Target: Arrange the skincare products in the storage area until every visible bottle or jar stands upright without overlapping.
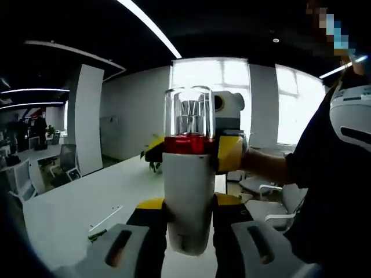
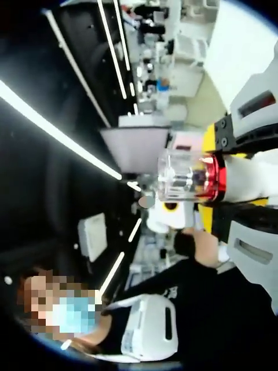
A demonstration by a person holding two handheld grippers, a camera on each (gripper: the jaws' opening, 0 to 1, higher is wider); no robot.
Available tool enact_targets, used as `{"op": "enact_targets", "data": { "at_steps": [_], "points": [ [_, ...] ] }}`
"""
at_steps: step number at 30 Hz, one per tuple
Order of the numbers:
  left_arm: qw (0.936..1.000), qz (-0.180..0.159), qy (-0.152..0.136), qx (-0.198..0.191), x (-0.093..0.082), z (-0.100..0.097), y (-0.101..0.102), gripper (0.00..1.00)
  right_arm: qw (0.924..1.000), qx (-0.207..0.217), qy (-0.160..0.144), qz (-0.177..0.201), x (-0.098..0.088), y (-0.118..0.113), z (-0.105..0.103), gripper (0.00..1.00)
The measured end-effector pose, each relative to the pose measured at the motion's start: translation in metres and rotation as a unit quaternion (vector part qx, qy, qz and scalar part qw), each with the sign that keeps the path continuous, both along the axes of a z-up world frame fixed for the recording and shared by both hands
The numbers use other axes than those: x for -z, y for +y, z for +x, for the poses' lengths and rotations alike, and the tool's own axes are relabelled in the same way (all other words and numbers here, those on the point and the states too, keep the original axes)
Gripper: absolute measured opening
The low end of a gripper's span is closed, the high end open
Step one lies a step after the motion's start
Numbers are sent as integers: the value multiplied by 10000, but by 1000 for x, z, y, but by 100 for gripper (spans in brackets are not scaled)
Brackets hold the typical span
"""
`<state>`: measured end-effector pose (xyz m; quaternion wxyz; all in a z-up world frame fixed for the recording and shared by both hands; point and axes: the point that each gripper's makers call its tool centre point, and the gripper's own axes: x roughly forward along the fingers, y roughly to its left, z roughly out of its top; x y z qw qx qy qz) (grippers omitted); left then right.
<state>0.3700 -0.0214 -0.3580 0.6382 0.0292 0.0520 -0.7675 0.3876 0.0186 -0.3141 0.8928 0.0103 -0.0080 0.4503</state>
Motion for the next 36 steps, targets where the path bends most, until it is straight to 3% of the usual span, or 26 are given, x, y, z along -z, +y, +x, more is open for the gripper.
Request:
{"op": "enact_targets", "data": {
  "at_steps": [3,4,12,26,32,35,36],
  "points": [
    [9999,33,-70,-84,1,3,-1,29,9999,101,-16,-58,0,-2,1,26],
    [9999,61,-83,-115,1,3,-1,29,9998,161,124,4,1,-4,2,25],
    [9994,34,-299,-173,-2,-2,-4,30,9998,136,-142,-89,-2,-6,-7,23],
    [9993,53,-365,-110,5,-12,-6,30,9990,106,-369,-209,3,-5,-17,23],
    [9990,105,-348,-242,11,-11,-5,34,9980,45,-506,-372,11,-2,-20,23],
    [9994,-52,0,-334,9,-9,-2,39,9974,95,-480,-530,23,-3,-18,23],
    [9993,-15,-43,-372,13,-6,-1,40,9976,97,-433,-538,28,-3,-17,22]
  ]
}}
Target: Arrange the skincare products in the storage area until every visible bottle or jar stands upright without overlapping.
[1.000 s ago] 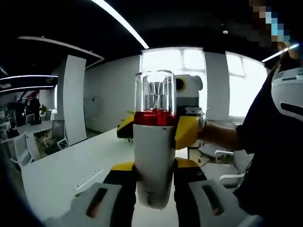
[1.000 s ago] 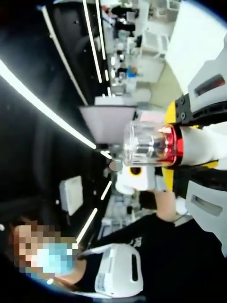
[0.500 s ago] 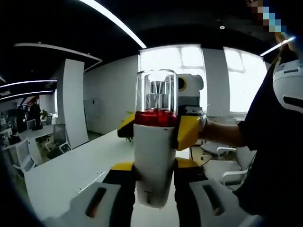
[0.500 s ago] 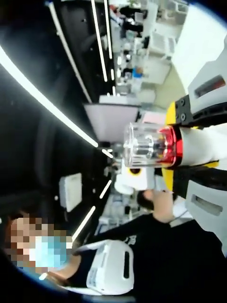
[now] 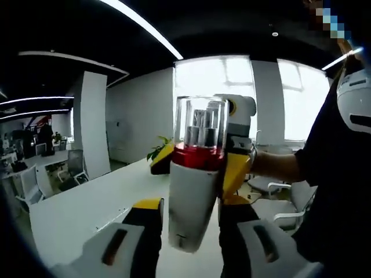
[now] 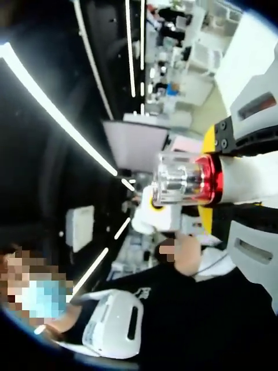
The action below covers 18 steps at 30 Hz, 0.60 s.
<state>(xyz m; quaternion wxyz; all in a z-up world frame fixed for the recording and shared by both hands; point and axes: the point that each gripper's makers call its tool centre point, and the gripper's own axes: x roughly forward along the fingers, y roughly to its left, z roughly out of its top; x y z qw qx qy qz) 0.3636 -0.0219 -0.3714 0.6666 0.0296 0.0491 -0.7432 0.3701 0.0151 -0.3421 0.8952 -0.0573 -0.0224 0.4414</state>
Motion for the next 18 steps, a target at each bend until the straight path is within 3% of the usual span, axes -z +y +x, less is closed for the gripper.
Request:
{"op": "enact_targets", "data": {
  "at_steps": [3,8,13,18],
  "points": [
    [9997,157,-133,-139,13,3,2,45,9999,9,87,50,7,-2,1,22],
    [9991,298,-31,-295,35,4,6,52,9997,110,196,66,21,-10,4,22],
    [9973,505,-57,-540,54,10,11,66,9994,138,291,157,30,-17,5,22],
    [9956,589,-43,-731,65,13,15,75,9992,137,318,223,39,-20,6,22]
  ]
}}
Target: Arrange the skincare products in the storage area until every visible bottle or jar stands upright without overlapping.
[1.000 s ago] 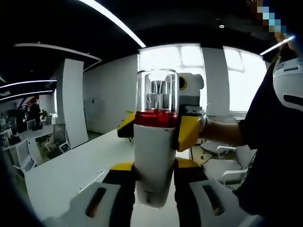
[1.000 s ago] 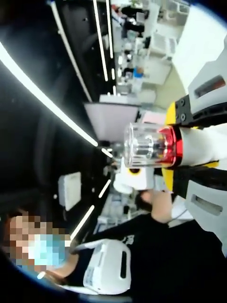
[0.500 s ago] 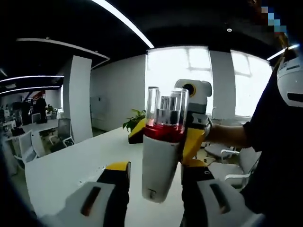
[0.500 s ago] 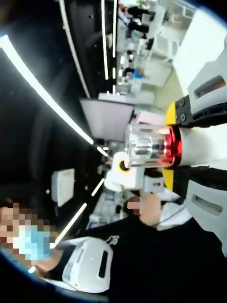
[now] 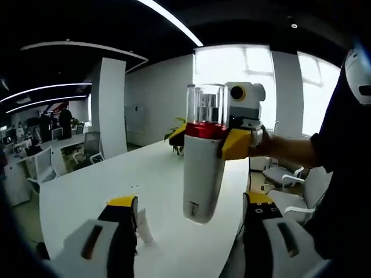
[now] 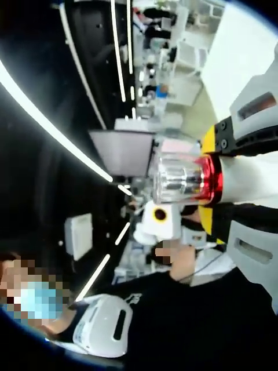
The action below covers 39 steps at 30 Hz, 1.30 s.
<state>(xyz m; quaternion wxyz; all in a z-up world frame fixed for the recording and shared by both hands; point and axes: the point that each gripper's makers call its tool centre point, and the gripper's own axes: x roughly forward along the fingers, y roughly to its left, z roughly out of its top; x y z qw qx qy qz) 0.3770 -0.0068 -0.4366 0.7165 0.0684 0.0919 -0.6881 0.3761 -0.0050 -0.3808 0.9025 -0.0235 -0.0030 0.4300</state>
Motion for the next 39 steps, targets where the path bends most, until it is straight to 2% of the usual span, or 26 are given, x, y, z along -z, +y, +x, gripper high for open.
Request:
{"op": "enact_targets", "data": {
  "at_steps": [6,9,12,23,29,33,36,39],
  "points": [
    [9997,238,41,-46,21,-4,5,81,10000,48,32,11,9,-8,3,23],
    [9992,389,-63,-86,33,-8,8,95,9999,74,-28,78,17,-13,4,23],
    [9988,469,-88,-135,42,-13,14,99,9999,119,-32,76,26,-17,6,23],
    [9958,538,259,-694,68,5,39,99,9997,251,31,54,57,-34,18,23],
    [9916,645,349,-1065,82,14,59,99,9993,366,-1,93,76,-47,28,23],
    [9886,644,479,-1272,93,17,74,97,9989,455,-111,-5,94,-54,35,23],
    [9846,841,554,-1429,110,23,86,95,9986,527,-30,24,108,-62,39,23],
    [9827,798,616,-1554,117,25,93,95,9981,617,16,53,121,-69,43,23]
  ]
}}
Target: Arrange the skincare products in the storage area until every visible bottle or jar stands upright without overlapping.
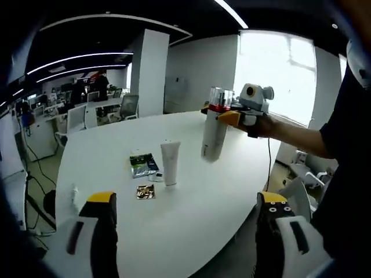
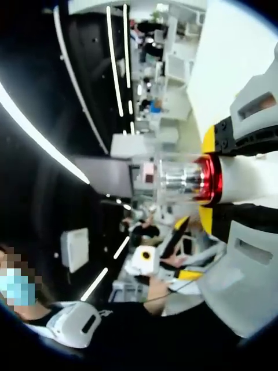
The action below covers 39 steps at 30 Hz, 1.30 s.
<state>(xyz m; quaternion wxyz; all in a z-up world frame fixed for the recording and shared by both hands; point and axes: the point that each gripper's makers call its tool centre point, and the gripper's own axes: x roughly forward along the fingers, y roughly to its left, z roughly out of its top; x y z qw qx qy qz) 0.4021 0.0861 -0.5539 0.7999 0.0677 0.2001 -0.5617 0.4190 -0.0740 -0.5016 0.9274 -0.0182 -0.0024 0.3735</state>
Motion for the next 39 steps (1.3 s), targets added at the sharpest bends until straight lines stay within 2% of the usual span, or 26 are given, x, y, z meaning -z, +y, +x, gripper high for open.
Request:
{"op": "enact_targets", "data": {
  "at_steps": [8,11,15,20,25,30,39],
  "points": [
    [9997,81,88,-189,24,9,6,94,9999,125,5,3,28,-13,14,23],
    [9992,85,82,-372,30,14,5,93,9999,135,21,3,40,-15,19,23],
    [9989,3,159,-436,36,11,2,93,9998,167,69,35,58,-21,26,23],
    [9986,160,241,-449,57,11,7,93,9995,259,129,92,77,-32,32,23],
    [9980,145,320,-517,71,13,4,92,9997,223,105,-46,100,-45,43,23],
    [9976,196,392,-545,84,13,4,91,9996,262,93,30,121,-54,56,23],
    [9954,482,544,-626,107,8,19,91,9998,125,142,26,152,-53,68,23]
  ]
}}
